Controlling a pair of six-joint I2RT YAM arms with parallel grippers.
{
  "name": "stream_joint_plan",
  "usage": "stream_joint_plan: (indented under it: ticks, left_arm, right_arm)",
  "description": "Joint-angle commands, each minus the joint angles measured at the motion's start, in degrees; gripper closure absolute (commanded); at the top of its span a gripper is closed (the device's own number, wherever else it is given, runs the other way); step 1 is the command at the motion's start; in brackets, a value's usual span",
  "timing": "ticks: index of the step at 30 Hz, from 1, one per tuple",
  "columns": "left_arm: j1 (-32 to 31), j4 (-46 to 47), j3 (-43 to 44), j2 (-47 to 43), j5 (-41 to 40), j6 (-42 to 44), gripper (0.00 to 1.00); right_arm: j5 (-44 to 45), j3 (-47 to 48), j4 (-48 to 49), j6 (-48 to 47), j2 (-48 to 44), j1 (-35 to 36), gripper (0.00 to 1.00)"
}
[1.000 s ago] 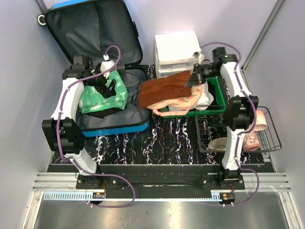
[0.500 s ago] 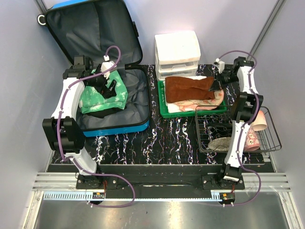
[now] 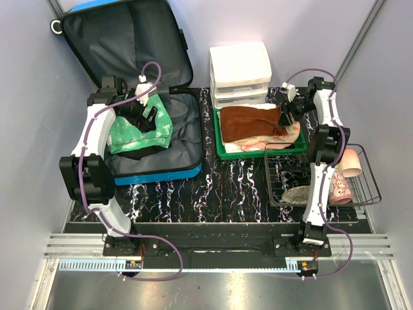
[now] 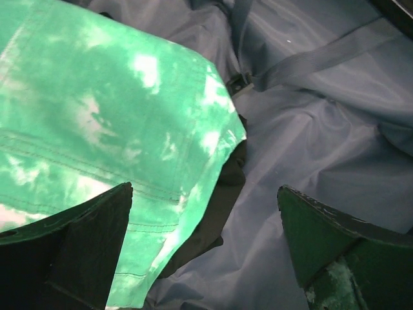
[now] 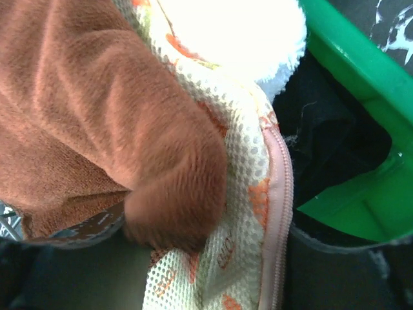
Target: Open, take out, and arrange the luggage
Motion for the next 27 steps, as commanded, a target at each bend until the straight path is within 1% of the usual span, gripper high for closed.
stream_joint_plan:
  ticks: [1, 3, 5, 6, 7, 8, 9, 10, 11, 12, 13, 14, 15, 16, 17, 19, 21, 25, 27]
  left_arm:
    - [1.0, 6.4, 0.3, -1.6, -5.3, -4.5, 0.01]
    - [1.0, 8.6, -1.0, -2.3, -7.1, -4.0, 0.01]
    - [1.3, 10.1, -2.1, -2.6, -9.1, -2.5, 0.01]
    - [1.7, 11.0, -2.7, -3.2, -8.3, -1.5, 0.01]
    - [1.9, 11.1, -3.6, -3.5, -7.3, 1.4, 0.01]
    - [1.8, 11.1, -4.2, -3.8, -7.0, 3.2, 0.01]
    - [1.8, 11.1, -4.6, -4.1, -7.0, 5.0, 0.01]
    - [1.8, 11.1, -5.1, -4.0, -7.0, 7.8, 0.01]
    - [1.7, 11.0, -5.2, -3.6, -7.2, 9.3, 0.01]
    - [1.7, 8.8, -5.0, -3.2, -7.1, 11.5, 0.01]
    - [1.3, 6.9, -4.5, -1.8, -7.1, 17.0, 0.01]
    - [1.0, 4.8, -4.9, -1.4, -7.3, 19.3, 0.01]
    - [1.0, 4.8, -5.7, -1.1, -7.4, 21.4, 0.01]
    - [0.9, 4.9, -7.8, -1.1, -7.1, 25.7, 0.01]
    - [0.3, 5.7, -8.9, -1.0, -7.4, 27.3, 0.01]
    - [-0.6, 7.0, -11.5, -1.0, -8.7, 31.0, 0.01]
    - [-1.6, 9.3, -13.0, -0.7, -9.2, 32.3, 0.03]
    - [-2.5, 12.5, -15.7, 1.8, -11.7, 36.3, 0.09]
    - [-2.5, 15.5, -16.6, 3.9, -14.3, 37.0, 0.16]
  right_arm:
    - [4.2, -2.0, -2.9, 1.0, -3.2, 0.4, 0.28]
    - [3.6, -1.7, -1.9, 2.5, -5.7, 0.1, 0.23]
    - [3.1, -1.1, -1.2, 5.0, -8.0, 0.1, 0.16]
    - [3.0, -1.0, 0.3, 6.3, -8.8, 0.1, 0.13]
    - [3.1, -1.1, 1.4, 8.9, -10.4, 0.1, 0.11]
    - [3.5, -1.4, 3.8, 10.3, -11.3, 0.1, 0.03]
    - [4.2, -1.4, 5.5, 12.0, -12.0, 0.1, 0.02]
    - [5.0, -1.7, 7.7, 16.4, -13.9, 0.1, 0.01]
    - [6.5, -2.8, 11.9, 18.6, -14.8, 0.1, 0.0]
    - [7.3, -3.3, 13.9, 20.7, -15.8, 0.1, 0.0]
    - [7.9, -4.5, 16.0, 24.9, -17.6, 0.1, 0.0]
    - [8.0, -5.4, 19.3, 26.5, -18.5, 0.1, 0.0]
    - [7.9, -6.2, 21.1, 28.0, -19.3, 0.1, 0.0]
    - [7.9, -7.0, 22.6, 30.7, -20.8, 0.1, 0.0]
    - [7.6, -8.3, 25.1, 31.9, -21.4, 0.2, 0.0]
    - [6.6, -8.4, 26.4, 34.8, -22.1, 0.3, 0.0]
    - [4.5, -7.3, 26.7, 36.3, -22.2, 1.0, 0.0]
    - [1.5, -6.3, 26.9, 40.4, -22.5, 3.5, 0.0]
    - [0.8, -7.0, 27.3, 41.3, -22.7, 4.7, 0.0]
